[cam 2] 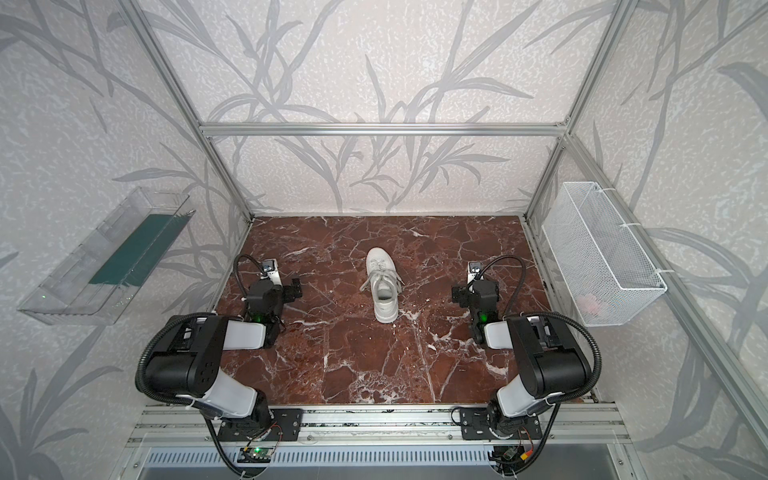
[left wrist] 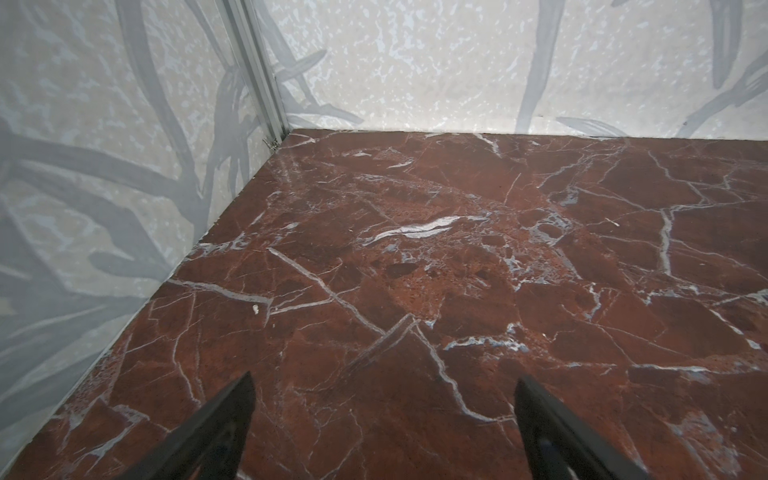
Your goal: Tie the shoes
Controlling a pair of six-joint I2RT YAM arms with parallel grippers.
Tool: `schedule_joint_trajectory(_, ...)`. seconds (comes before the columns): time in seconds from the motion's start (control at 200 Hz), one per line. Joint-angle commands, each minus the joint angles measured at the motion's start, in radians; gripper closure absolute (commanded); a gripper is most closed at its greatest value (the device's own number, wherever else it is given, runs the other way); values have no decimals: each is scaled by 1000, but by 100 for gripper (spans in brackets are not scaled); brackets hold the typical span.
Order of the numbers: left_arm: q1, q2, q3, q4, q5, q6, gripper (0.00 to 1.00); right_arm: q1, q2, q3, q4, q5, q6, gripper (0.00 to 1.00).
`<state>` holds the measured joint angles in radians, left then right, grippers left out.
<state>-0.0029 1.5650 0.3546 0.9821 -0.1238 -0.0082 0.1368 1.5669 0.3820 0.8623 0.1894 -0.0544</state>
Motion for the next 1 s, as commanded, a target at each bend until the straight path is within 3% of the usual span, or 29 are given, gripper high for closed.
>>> schedule_joint_trajectory(0.0, 9, 6, -126, 248, 130, 35, 1, -3, -21, 12, 10, -2, 4, 1)
schedule_joint_trajectory(0.055, 9, 48, -202, 431, -30, -19, 1, -3, -21, 12, 11, -2, 4, 1)
schedule_joint_trajectory(0.09, 11, 23, -184, 363, -205, -97, 1, -3, -21, 12, 11, -2, 4, 1)
schedule_joint_trajectory(0.13, 63, 4, -157, 282, -122, -138, 1, -3, -21, 12, 11, -2, 3, 1)
schedule_joint_trajectory(0.17, 63, 5, -124, 232, -49, -100, 1, -3, -21, 12, 11, -2, 3, 1)
schedule_joint_trajectory(0.195, 64, 15, -99, 207, 54, -63, 1, -3, -21, 12, 11, -2, 4, 1)
schedule_joint_trajectory(0.225, 63, 13, -66, 137, 276, 21, 1, -3, -21, 12, 11, -2, 3, 1)
schedule_joint_trajectory(0.245, 63, -9, -46, 74, 331, 52, 1, -3, -21, 12, 11, -1, 3, 1)
schedule_joint_trajectory(0.3, 64, -62, -58, 5, 247, 24, 1, -3, -21, 12, 11, -3, 3, 1)
schedule_joint_trajectory(0.35, 65, -43, -92, 110, 198, 8, 1, -3, -21, 12, 12, -2, 3, 1)
schedule_joint_trajectory(0.43, 64, 49, -175, 396, -152, -131, 1, -3, -21, 12, 12, -2, 3, 1)
schedule_joint_trajectory(0.46, 71, 39, -204, 424, -125, -143, 1, -3, -21, 12, 11, -2, 3, 1)
schedule_joint_trajectory(0.515, 70, -18, -168, 270, -23, -102, 1, -3, -21, 12, 11, -2, 3, 1)
schedule_joint_trajectory(0.585, 68, -23, -36, 28, 345, 58, 1, -3, -21, 11, 11, -2, 3, 1)
schedule_joint_trajectory(0.64, 76, -18, -17, 3, 186, -7, 1, -3, -21, 12, 10, -2, 3, 1)
schedule_joint_trajectory(0.7, 75, 3, -63, 128, -56, -103, 1, -3, -21, 12, 10, -2, 4, 1)
schedule_joint_trajectory(0.775, 72, 29, -186, 375, -53, -111, 1, -4, -21, 12, 11, -3, 4, 1)
schedule_joint_trajectory(0.805, 71, 56, -182, 417, 42, -72, 1, -3, -21, 12, 10, -2, 3, 1)
schedule_joint_trajectory(0.835, 72, 56, -147, 367, 196, -17, 1, -3, -21, 12, 10, -1, 3, 1)
schedule_joint_trajectory(0.875, 72, -23, -101, 145, 355, 60, 1, -3, -21, 12, 10, -1, 2, 1)
schedule_joint_trajectory(0.91, 72, -82, -78, 12, 265, 34, 1, -3, -21, 12, 10, -1, 2, 1)
schedule_joint_trajectory(0.96, 70, -42, -77, 73, 29, -78, 1, -3, -21, 12, 11, -1, 2, 1)
schedule_joint_trajectory(0.995, 68, 21, -46, 121, 35, -46, 1, -3, -21, 13, 10, -1, 3, 1)
